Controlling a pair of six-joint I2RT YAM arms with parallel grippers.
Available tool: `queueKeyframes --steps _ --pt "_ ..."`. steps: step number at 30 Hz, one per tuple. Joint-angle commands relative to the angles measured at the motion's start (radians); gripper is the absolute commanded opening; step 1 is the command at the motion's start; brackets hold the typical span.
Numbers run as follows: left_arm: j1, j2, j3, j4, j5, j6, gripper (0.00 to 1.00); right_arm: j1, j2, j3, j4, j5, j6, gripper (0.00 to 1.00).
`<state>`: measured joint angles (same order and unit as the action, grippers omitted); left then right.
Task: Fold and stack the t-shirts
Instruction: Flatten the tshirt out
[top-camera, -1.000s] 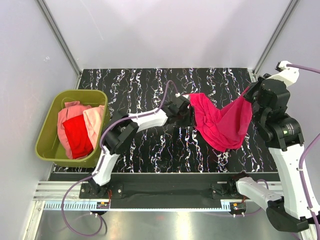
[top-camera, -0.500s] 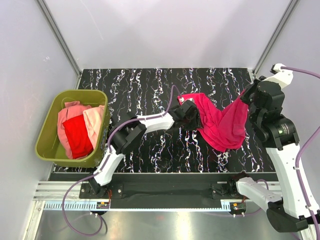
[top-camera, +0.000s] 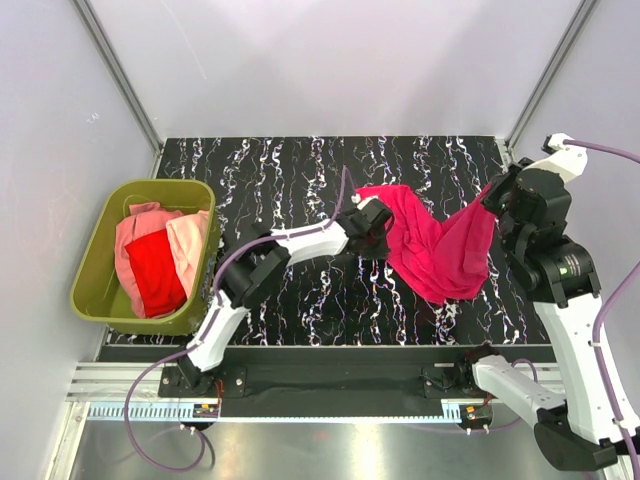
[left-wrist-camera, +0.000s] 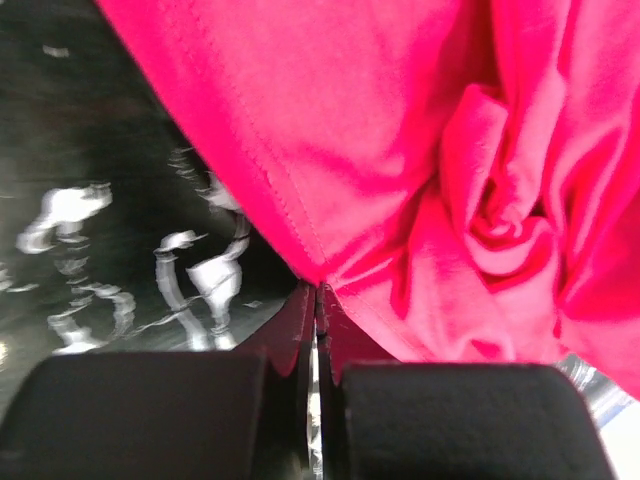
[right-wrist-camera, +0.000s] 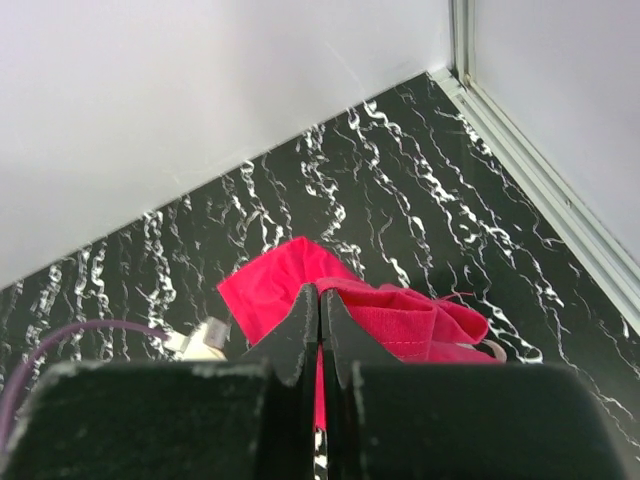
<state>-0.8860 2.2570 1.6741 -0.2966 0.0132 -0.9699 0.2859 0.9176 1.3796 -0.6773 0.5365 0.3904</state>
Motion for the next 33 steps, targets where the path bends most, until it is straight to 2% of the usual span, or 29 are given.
queueKeyframes --steps 1,5,8,10,15,19,23,27,33 --pt "0.039 -0.189 0.021 -0.142 -0.141 0.132 0.00 -0.004 0.038 0.059 -0.031 0.014 -0.001 0.00" --pt "0.058 -0.507 0.032 -0.312 -0.307 0.285 0.00 -0.004 0.092 0.275 -0.149 0.181 -0.018 0.00" --pt "0.061 -0.621 0.091 -0.456 -0.375 0.364 0.00 -0.002 0.086 0.375 -0.202 0.258 -0.012 0.00" --pt "0.059 -0.710 0.134 -0.560 -0.416 0.391 0.00 -0.004 0.060 0.403 -0.223 0.287 -0.012 0.00" --pt "0.062 -0.872 0.170 -0.693 -0.510 0.434 0.00 -0.002 -0.014 0.400 -0.191 0.339 -0.065 0.00" --pt "0.081 -0.867 0.217 -0.791 -0.527 0.467 0.00 -0.004 0.007 0.397 -0.200 0.364 -0.097 0.00" --pt "0.126 -0.857 0.197 -0.800 -0.500 0.477 0.00 -0.004 0.055 0.352 -0.157 0.422 -0.148 0.00" --pt "0.173 -0.850 0.142 -0.808 -0.469 0.481 0.00 -0.005 0.188 0.364 -0.172 0.465 -0.159 0.00" --pt "0.231 -0.861 0.014 -0.763 -0.388 0.493 0.00 -0.115 0.375 0.423 -0.264 0.347 -0.096 0.00"
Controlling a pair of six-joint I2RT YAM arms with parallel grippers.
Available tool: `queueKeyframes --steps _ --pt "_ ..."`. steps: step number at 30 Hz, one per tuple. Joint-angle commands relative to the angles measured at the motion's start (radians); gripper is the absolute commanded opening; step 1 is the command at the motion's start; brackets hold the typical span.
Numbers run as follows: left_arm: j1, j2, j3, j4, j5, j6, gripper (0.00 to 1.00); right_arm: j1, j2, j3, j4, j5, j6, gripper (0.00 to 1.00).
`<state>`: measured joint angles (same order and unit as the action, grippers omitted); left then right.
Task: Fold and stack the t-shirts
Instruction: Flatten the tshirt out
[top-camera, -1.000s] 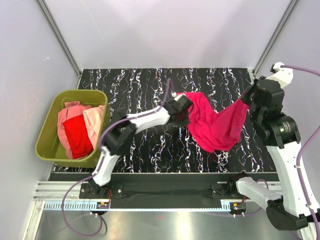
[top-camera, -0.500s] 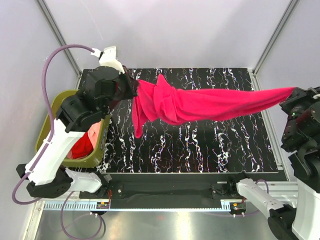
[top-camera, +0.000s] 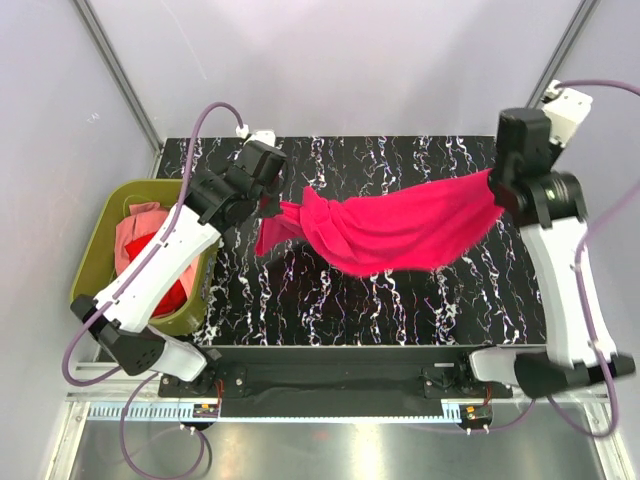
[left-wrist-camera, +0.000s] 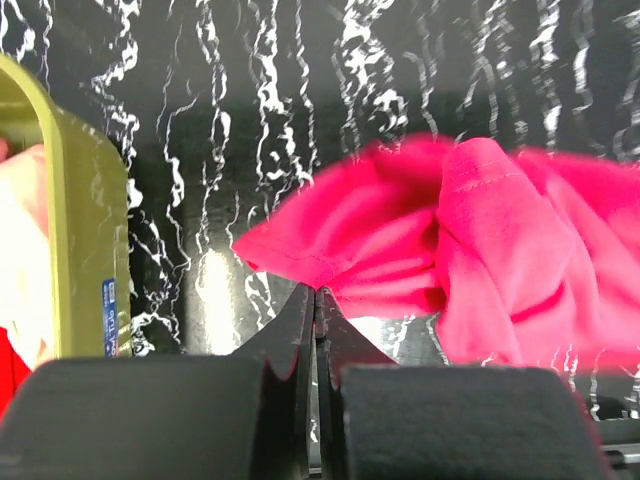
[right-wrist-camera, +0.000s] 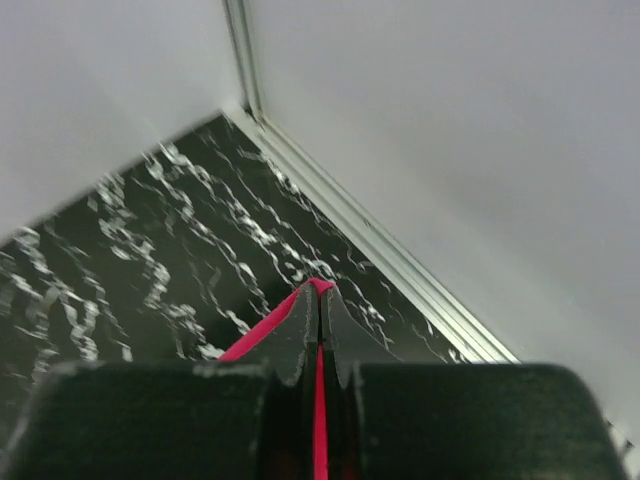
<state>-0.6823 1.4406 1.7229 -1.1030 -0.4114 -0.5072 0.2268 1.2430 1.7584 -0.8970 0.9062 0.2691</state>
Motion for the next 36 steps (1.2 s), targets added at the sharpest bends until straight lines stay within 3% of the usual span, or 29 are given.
queueKeyframes --steps 1,5,9,14,17,19,21,26,30,34,36 --pt "0.033 -0.048 -0.048 0.055 0.049 0.032 0.00 -0.075 0.073 0.050 -0.077 -0.044 0.039 0.00" --pt "0.059 -0.062 -0.138 0.142 0.176 0.009 0.00 -0.165 0.157 -0.010 -0.105 -0.169 0.077 0.00" --pt "0.059 -0.072 -0.384 0.316 0.357 -0.062 0.00 -0.295 0.269 -0.057 -0.080 -0.321 0.084 0.00" --pt "0.061 0.012 -0.557 0.521 0.485 -0.126 0.00 -0.316 0.464 0.044 -0.019 -0.574 0.042 0.00" --pt "0.061 0.065 -0.605 0.603 0.531 -0.151 0.00 -0.313 0.652 0.220 -0.107 -0.703 0.030 0.30" --pt "0.061 0.089 -0.609 0.629 0.539 -0.163 0.00 -0.279 0.742 0.312 -0.210 -0.696 0.039 0.44" --pt "0.061 0.110 -0.617 0.649 0.548 -0.169 0.00 -0.241 0.709 0.290 -0.209 -0.670 0.044 0.49" --pt "0.061 0.139 -0.640 0.675 0.551 -0.182 0.00 -0.077 0.460 -0.046 0.030 -0.881 0.137 0.59" --pt "0.075 0.146 -0.663 0.687 0.556 -0.198 0.00 0.162 0.295 -0.298 0.225 -1.003 0.188 0.63" --pt "0.112 0.139 -0.692 0.712 0.594 -0.208 0.00 0.295 0.224 -0.561 0.510 -1.108 0.154 0.64" --pt "0.122 0.139 -0.698 0.718 0.605 -0.209 0.00 0.325 0.231 -0.603 0.572 -1.176 0.124 0.63"
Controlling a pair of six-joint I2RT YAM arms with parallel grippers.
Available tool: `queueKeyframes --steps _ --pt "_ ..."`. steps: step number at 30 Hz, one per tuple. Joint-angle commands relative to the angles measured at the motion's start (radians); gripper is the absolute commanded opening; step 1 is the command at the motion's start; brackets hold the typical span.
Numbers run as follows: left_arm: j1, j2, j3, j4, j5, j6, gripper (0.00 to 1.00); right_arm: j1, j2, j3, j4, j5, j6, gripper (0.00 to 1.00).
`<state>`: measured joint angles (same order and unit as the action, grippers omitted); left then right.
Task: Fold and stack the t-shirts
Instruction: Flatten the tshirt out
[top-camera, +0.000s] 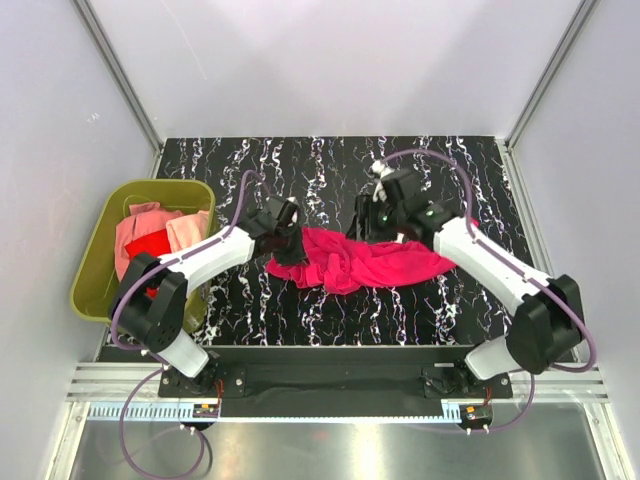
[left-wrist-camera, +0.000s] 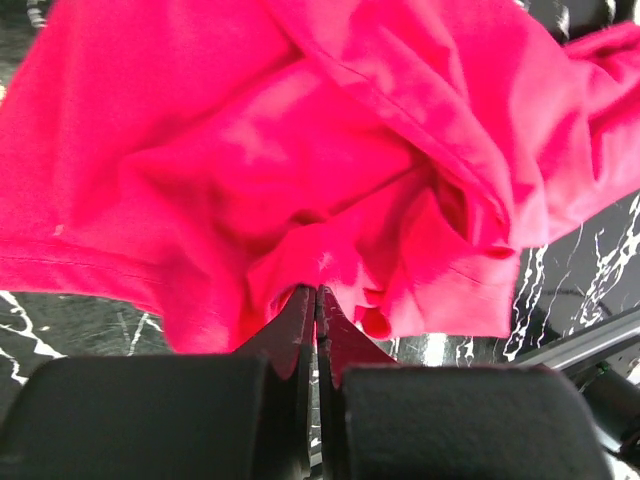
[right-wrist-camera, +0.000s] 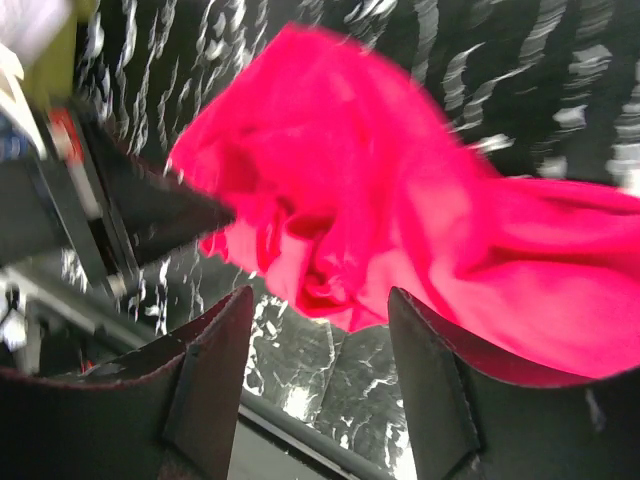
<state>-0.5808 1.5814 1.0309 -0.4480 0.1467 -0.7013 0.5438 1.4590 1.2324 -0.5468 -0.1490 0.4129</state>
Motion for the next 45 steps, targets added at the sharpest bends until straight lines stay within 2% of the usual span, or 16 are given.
queueKeyframes --steps 1,9,11,12,14,15,16,17,18,20,23,29,34,39,41,45 --pt "0.022 -0.001 -0.006 0.065 0.054 -0.018 0.00 0.052 0.021 -0.103 0.258 -0.118 -0.037 0.63" --pt "0.035 -0.001 -0.003 0.069 0.059 -0.023 0.00 0.154 0.182 -0.106 0.285 -0.055 -0.105 0.62" --pt "0.039 -0.001 0.001 0.066 0.054 -0.024 0.00 0.163 0.189 -0.108 0.271 -0.023 -0.098 0.43" --pt "0.039 -0.004 0.008 0.052 0.053 -0.021 0.00 0.166 0.175 -0.109 0.254 0.003 -0.094 0.30" --pt "0.041 -0.023 0.032 0.025 0.021 -0.010 0.00 0.165 0.121 -0.091 0.118 0.183 -0.065 0.00" --pt "0.041 -0.034 0.044 -0.016 0.002 0.005 0.00 0.165 0.094 -0.074 0.037 0.265 -0.040 0.00" --pt "0.039 -0.066 0.058 -0.040 -0.043 0.011 0.00 0.166 0.065 -0.036 -0.131 0.407 0.001 0.00" --pt "0.041 -0.084 0.087 -0.064 -0.065 0.019 0.00 0.165 -0.016 -0.019 -0.198 0.452 0.012 0.00" --pt "0.041 -0.109 0.103 -0.113 -0.088 0.026 0.00 0.165 -0.064 -0.008 -0.290 0.479 0.023 0.00" --pt "0.036 -0.182 0.153 -0.153 -0.145 0.031 0.00 0.165 -0.190 0.025 -0.349 0.506 0.044 0.00" --pt "0.022 -0.257 0.248 -0.268 -0.237 0.051 0.00 0.165 -0.270 0.122 -0.508 0.551 0.085 0.00" --pt "-0.024 -0.342 0.414 -0.434 -0.332 0.079 0.00 0.165 -0.299 0.357 -0.807 0.707 0.145 0.00" --pt "-0.033 -0.388 0.486 -0.517 -0.384 0.091 0.00 0.163 -0.333 0.452 -0.840 0.883 0.124 0.00" --pt "-0.031 -0.370 0.465 -0.520 -0.357 0.106 0.00 0.154 -0.359 0.417 -0.627 0.945 -0.058 0.00" --pt "-0.031 -0.351 0.431 -0.488 -0.343 0.106 0.00 0.093 -0.335 0.386 -0.557 0.925 -0.089 0.00" --pt "-0.031 -0.311 0.312 -0.471 -0.369 0.103 0.00 -0.145 -0.266 0.254 -0.469 0.625 -0.129 0.02"
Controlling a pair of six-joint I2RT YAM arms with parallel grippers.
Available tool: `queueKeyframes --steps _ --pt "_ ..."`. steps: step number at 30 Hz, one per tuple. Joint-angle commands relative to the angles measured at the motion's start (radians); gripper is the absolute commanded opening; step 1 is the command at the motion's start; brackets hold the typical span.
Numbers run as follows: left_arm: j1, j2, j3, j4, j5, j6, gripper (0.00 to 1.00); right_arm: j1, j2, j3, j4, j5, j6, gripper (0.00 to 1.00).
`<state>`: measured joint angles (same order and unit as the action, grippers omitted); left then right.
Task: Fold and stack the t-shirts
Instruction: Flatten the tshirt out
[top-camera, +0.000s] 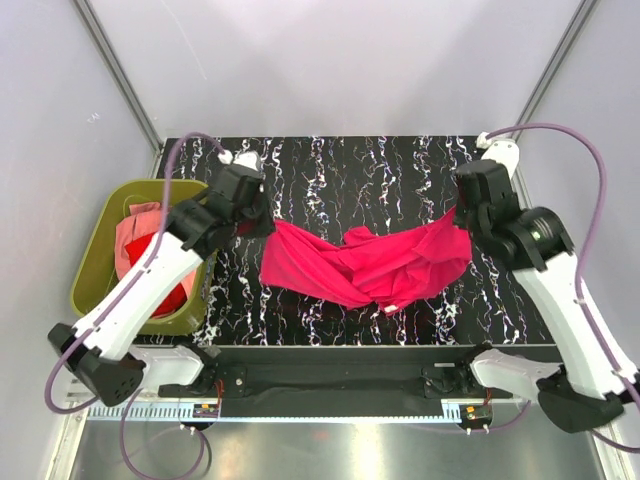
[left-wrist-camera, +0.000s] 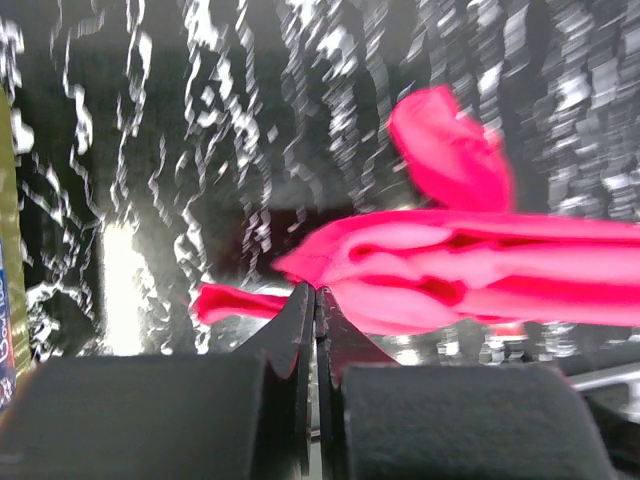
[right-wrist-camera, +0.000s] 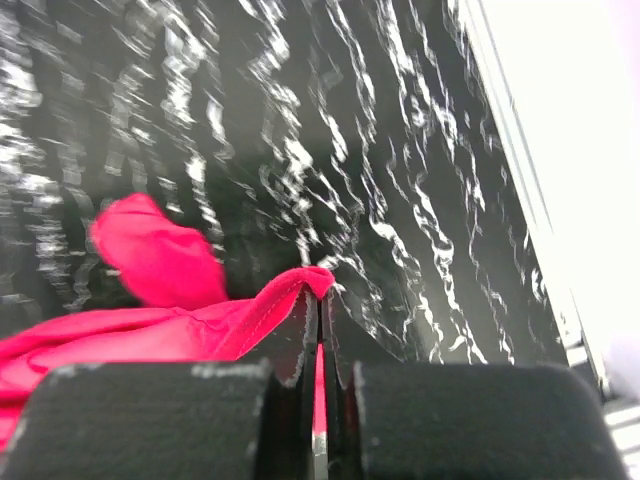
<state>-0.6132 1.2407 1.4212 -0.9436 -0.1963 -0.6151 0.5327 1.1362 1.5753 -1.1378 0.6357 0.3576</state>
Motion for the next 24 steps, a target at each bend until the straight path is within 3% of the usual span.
queueKeyframes --steps 1,6,11,12,13,15,20,24 --pt "0.001 0.026 -0.099 0.029 -0.032 0.017 0.00 -0.164 0.082 -0.122 0.151 -0.195 -0.083 0.03" --pt "0.000 -0.033 -0.226 0.055 -0.081 0.006 0.00 -0.356 0.224 -0.212 0.317 -0.433 -0.134 0.07" --pt "0.000 -0.053 -0.291 0.080 -0.042 -0.003 0.00 -0.407 0.521 -0.050 0.469 -0.588 -0.199 0.17" --pt "0.000 -0.060 -0.324 0.092 -0.022 -0.008 0.00 -0.410 0.583 0.012 0.445 -0.576 -0.206 0.32" --pt "-0.003 -0.066 -0.343 0.120 0.001 -0.020 0.00 -0.412 0.708 0.163 0.320 -0.549 -0.201 0.38" --pt "-0.023 -0.079 -0.382 0.134 0.031 -0.035 0.00 -0.410 0.810 0.264 0.206 -0.445 -0.151 0.45" --pt "-0.049 -0.090 -0.444 0.163 0.031 -0.054 0.00 -0.364 0.708 0.154 0.139 -0.338 -0.037 0.48" --pt "-0.051 -0.078 -0.450 0.186 0.046 -0.045 0.00 -0.243 0.604 -0.026 0.232 -0.344 -0.106 0.48"
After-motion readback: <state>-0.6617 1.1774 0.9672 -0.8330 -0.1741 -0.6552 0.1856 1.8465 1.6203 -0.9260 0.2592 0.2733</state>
